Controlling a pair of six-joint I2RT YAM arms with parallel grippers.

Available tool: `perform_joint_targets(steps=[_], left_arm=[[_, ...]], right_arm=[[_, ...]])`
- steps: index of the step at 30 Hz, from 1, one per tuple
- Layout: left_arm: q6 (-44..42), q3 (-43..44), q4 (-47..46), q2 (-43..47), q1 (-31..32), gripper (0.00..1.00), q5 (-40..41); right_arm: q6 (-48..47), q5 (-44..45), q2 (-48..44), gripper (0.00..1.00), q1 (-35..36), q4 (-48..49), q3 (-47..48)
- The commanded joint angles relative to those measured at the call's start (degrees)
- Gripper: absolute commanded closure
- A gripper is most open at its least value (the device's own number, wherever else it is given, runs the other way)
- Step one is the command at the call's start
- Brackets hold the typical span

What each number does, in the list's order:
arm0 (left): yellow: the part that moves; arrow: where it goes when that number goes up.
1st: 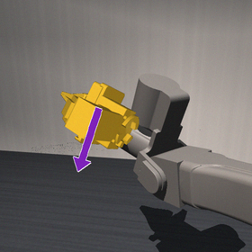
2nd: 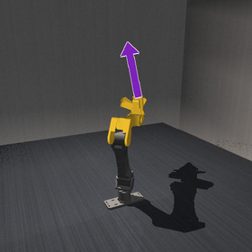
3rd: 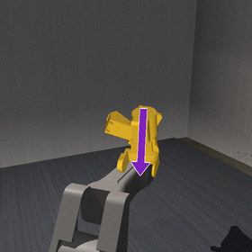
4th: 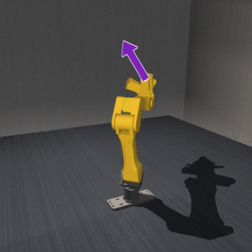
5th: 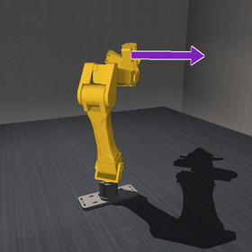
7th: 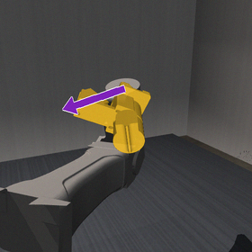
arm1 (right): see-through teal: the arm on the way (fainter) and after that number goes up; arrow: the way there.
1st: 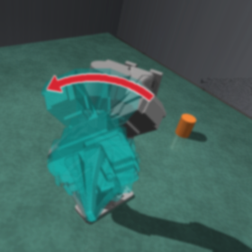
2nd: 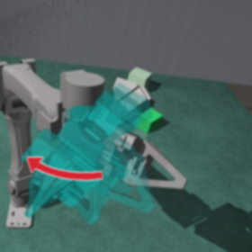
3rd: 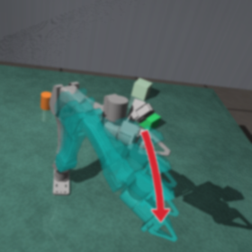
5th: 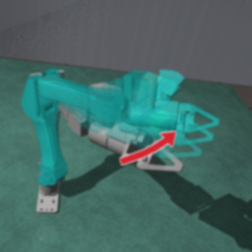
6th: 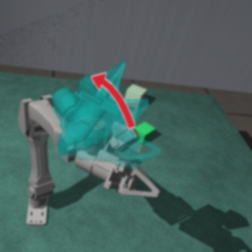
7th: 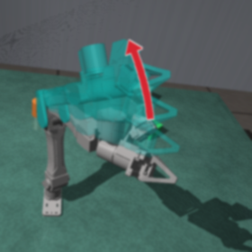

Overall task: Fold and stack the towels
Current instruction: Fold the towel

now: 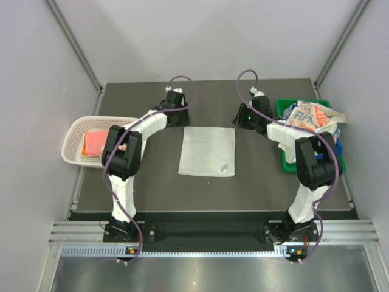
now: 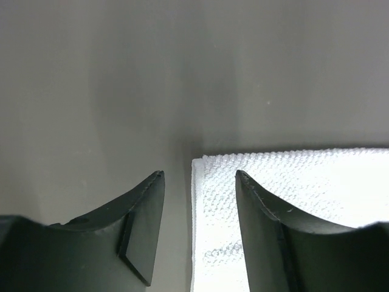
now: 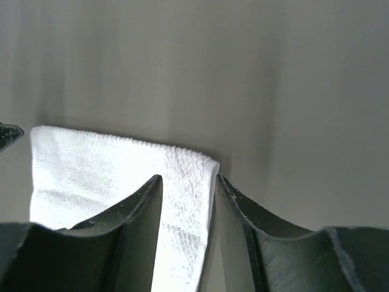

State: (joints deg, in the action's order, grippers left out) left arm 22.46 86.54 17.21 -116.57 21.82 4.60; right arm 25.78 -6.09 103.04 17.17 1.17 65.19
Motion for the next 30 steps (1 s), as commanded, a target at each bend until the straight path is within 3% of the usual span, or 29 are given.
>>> perform_joint_targets(steps=[1,8,30], left_arm=[[-0.8,1.6,-1.1,-2.4,-0.2,0.44,-2.4],[-1.2,1.9,-1.0,-4.8,-0.1,0.45,-1.2],[0.4,-0.3,-1.7,-7.5,0.0,0.58,1.4]], right_arm=[[-5.4,2.1,2.9,0.59,0.9,-2.7,4.2],[-7.1,2.0,7.9,0.60,2.0,-4.9,7.3],[-9.5,7.6,11.9,0.62,4.9,-7.8,9.9]])
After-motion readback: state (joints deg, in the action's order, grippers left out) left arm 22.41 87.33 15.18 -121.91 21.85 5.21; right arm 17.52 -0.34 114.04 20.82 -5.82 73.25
